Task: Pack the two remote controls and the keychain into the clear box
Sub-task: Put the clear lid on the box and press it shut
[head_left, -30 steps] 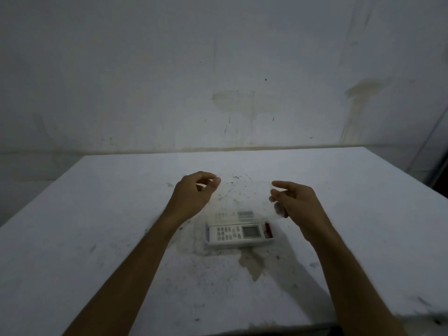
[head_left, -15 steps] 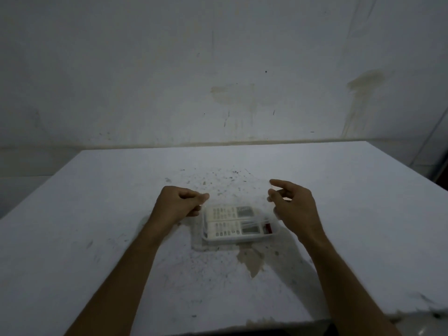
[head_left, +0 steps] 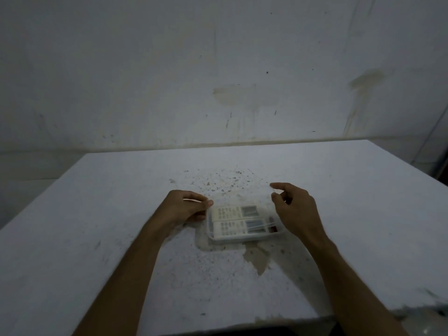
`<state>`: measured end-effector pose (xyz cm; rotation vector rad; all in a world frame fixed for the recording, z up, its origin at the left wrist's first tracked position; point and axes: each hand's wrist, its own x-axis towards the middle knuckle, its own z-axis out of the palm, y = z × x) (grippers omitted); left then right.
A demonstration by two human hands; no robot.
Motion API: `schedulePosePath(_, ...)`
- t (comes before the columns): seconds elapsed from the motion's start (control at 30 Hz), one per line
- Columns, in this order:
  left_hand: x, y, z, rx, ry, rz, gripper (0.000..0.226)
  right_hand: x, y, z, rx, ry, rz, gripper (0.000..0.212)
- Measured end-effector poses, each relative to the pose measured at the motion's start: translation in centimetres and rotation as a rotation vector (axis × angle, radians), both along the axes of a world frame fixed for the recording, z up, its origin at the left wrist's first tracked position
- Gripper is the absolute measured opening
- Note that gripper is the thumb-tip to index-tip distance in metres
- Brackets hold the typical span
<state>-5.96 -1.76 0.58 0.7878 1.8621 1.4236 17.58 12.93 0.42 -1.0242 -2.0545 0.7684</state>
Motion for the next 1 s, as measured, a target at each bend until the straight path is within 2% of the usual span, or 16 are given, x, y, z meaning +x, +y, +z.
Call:
schedulePosePath(0.23,0.4,0.6,-0.5,-0.035,0.078,-0.036,0.031,0.6,0.3,-0.2,-0.075,-0.047,-0.027,0.031)
schedulePosePath(0.3,0.6,0.9,-0.9,-0.045,0.296,-0.032,0.032,0.7,0.4,-0.2,-0.087,-0.041,-0.041,0.031)
schedulePosePath(0.4,0.9,0.9,-1.0,0.062,0.814,-0.021,0.032,0.6,0.4,-0.2,-0.095,-0.04,-0.049,0.032)
schedulePosePath(0.47,1.6,1.2,-1.1,0.105,0.94,-0.119,0.034,0.6,0.4,-0.3,-0.091,-0.046,-0.048,0.032)
schedulePosePath(0.5,2.2,1.2,-1.2,0.071,0.91,-0.18,0.036,0.6,0.3,-0.3,-0.087,-0.05,-0.048,0.032)
schedulePosePath(0.57,3.1,1.4,-1.5,-0.054,0.733,-0.286,0.043,0.7,0.4,-0.3,-0.08,-0.048,-0.049,0.032)
schedulePosePath(0.63,3.2,1.4,-1.6,-0.112,0.641,-0.321,0.048,0.7,0.4,-0.3,-0.078,-0.042,-0.047,0.031)
schedulePosePath(0.87,2.9,0.7,-1.6,-0.19,0.806,-0.355,0.058,1.0,0.6,-0.4,-0.084,-0.037,-0.045,0.029)
schedulePosePath(1.0,3.6,-0.2,-2.1,-0.183,0.704,-0.411,0.069,1.1,0.6,-0.3,-0.09,-0.044,-0.053,0.028)
